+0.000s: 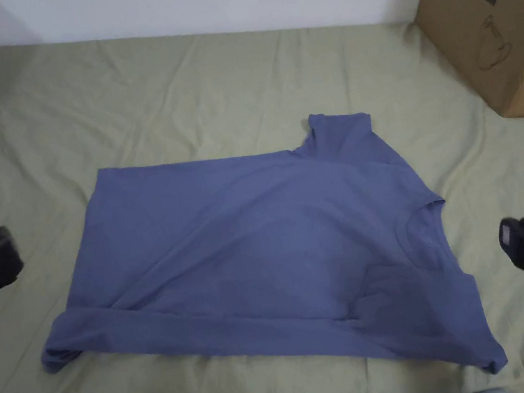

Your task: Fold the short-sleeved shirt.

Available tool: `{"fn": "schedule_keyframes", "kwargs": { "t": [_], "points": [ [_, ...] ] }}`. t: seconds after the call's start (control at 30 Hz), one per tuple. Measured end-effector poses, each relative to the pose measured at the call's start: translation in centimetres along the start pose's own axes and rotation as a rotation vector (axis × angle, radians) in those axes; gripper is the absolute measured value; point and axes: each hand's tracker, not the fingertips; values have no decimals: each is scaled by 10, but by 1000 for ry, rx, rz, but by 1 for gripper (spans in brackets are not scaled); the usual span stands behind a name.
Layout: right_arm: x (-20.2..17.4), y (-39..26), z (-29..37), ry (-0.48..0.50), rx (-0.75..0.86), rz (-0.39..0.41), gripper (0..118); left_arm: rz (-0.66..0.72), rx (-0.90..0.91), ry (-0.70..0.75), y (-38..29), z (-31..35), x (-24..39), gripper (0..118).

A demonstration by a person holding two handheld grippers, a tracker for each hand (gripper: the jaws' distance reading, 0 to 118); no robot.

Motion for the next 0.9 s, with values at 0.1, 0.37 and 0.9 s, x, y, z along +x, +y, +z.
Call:
{"fn": "schedule_keyframes", "kwargs": {
  "t": [0.1, 0.37, 0.9],
  "points": [
    [-23, 12, 10, 14, 109, -11, 117, -69, 101, -59, 4, 15, 29, 109],
    [-62, 13, 8, 74, 180, -65, 53, -137, 183, -133, -11, 34, 75, 74],
    [-81, 11, -1, 99, 165, -81, 0, -86, 32, -167, -14, 18, 60, 0]
  ]
}}
